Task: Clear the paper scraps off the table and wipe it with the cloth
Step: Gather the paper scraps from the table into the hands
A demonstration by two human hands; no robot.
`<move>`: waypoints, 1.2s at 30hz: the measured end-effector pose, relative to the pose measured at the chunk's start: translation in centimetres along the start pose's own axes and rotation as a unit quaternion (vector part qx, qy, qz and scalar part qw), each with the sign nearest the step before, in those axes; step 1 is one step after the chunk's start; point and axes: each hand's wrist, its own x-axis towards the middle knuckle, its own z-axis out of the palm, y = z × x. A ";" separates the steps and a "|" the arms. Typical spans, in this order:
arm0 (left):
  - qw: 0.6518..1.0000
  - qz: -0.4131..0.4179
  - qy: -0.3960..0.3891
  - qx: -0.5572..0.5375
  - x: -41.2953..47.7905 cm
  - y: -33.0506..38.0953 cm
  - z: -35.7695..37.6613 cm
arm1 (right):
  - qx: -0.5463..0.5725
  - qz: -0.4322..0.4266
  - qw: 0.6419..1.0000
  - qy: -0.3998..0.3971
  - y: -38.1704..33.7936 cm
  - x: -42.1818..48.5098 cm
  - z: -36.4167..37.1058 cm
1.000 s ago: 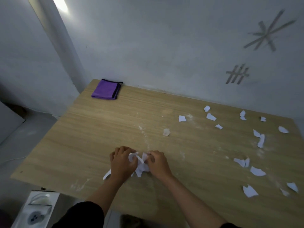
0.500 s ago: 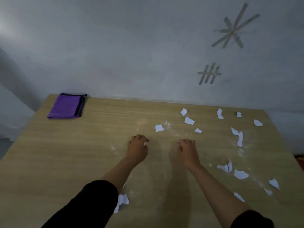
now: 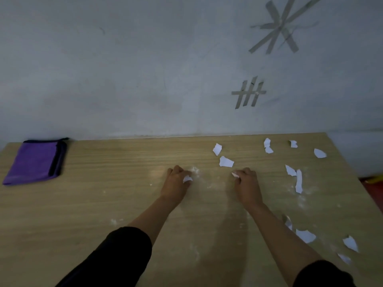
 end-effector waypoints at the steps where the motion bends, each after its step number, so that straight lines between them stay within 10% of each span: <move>1: 0.999 -0.019 0.003 -0.028 0.4 0.3 0.0 | 0.003 0.007 1.000 0.002 -0.1 0.3 -0.1; 13: 0.989 0.045 0.014 -0.138 9.1 7.1 -1.0 | -0.058 -0.106 0.986 -0.116 -2.6 4.6 0.4; 24: 0.977 0.108 -0.170 0.066 13.8 8.1 1.5 | 0.023 -0.064 0.997 -0.029 -1.4 4.1 0.6; 36: 0.988 -0.068 0.016 -0.138 6.4 6.7 1.1 | 0.198 0.087 0.975 0.057 -1.9 -0.3 -0.3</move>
